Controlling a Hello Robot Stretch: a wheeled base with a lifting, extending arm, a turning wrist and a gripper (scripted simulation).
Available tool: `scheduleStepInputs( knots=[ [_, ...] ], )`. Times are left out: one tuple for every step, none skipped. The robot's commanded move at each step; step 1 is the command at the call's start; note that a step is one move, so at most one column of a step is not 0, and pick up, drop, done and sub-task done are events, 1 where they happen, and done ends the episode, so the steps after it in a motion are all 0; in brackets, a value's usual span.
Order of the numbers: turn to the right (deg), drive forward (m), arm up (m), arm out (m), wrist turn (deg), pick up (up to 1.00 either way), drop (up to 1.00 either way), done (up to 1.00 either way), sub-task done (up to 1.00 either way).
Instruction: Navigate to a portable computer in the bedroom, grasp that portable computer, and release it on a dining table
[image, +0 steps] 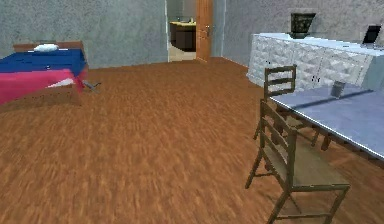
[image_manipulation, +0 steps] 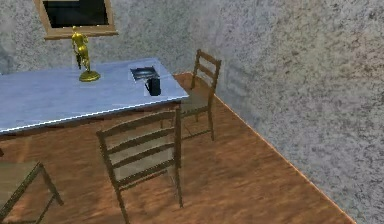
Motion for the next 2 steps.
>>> scheduleStepInputs(
  knots=[
    [-9.0, 0.00, 0.00, 0.00, 0.0, 0.00, 0.00, 0.00, 0.00],
    [0.0, 1.00, 0.00, 0.00, 0.0, 0.00, 0.00, 0.00, 0.00]
  ],
)
